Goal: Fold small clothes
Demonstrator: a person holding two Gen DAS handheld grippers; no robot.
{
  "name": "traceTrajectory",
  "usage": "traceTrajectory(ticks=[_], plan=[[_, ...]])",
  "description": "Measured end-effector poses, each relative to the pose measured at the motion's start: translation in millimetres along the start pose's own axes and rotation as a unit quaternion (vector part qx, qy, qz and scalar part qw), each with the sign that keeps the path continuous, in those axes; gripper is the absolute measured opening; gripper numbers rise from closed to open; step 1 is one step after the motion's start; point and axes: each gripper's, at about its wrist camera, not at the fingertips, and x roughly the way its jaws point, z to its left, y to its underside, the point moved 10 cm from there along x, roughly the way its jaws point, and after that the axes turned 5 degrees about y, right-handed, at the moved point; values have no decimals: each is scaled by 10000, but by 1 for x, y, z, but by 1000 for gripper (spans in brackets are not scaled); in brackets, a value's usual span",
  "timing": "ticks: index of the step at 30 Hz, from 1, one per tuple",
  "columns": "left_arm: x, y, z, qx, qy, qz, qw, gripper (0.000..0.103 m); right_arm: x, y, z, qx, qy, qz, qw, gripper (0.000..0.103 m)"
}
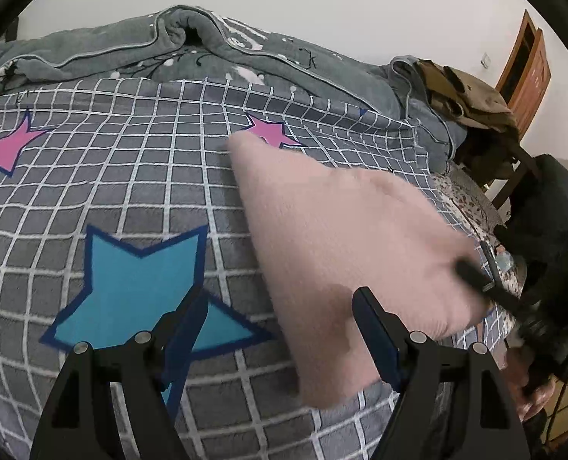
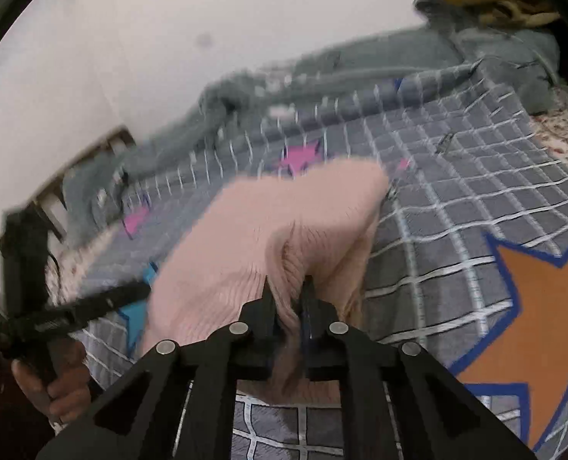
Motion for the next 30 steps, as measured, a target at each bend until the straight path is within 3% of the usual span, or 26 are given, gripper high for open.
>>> traceTrajectory(ticks=[2,3,5,7,8,11,13,16,21,23,24,25,26,27,30], plan=[[-6,6,-3,60,90,14,9999,77,-24,-2,-7,105,-147,-368,9992,9],[-7,10,-8,81,264,40,9996,79,-26,0,-14,128,-21,-424,9990,9],[-5,22,-19,150,490,215,9985,80,-7,19,-24,116,276,-85,9995,10],[0,37,-32,423,459,418,9972,80,12,34,-30,99,374,211,9990,13],[2,44,-39,609,394,478,9962,80,11,37,-31,148,378,202,9990,14],[6,58,-47,1071,-47,512,9929,80,-13,31,-28,314,229,-35,9992,30],[8,62,-45,1197,-423,471,9908,80,-32,28,-21,208,120,-268,9994,47],[11,60,-41,1174,-650,430,9900,80,-52,34,-16,-250,182,-419,9986,54],[25,56,-47,1114,-711,437,9903,77,-37,65,-10,-874,306,-73,9957,55],[27,57,-50,1135,-654,468,9903,68,-19,71,-11,-838,406,18,9957,54],[27,57,-51,1179,-659,469,9897,66,-9,72,-12,-812,486,44,9955,48],[26,58,-52,1248,-679,466,9888,57,0,72,-11,-805,527,43,9954,35],[24,58,-51,1364,-728,457,9869,41,7,72,-11,-803,540,51,9953,27],[21,57,-49,1460,-798,434,9851,35,15,72,-11,-791,557,86,9953,6],[12,57,-41,1363,-639,403,9878,28,19,69,-20,-445,451,101,9979,7]])
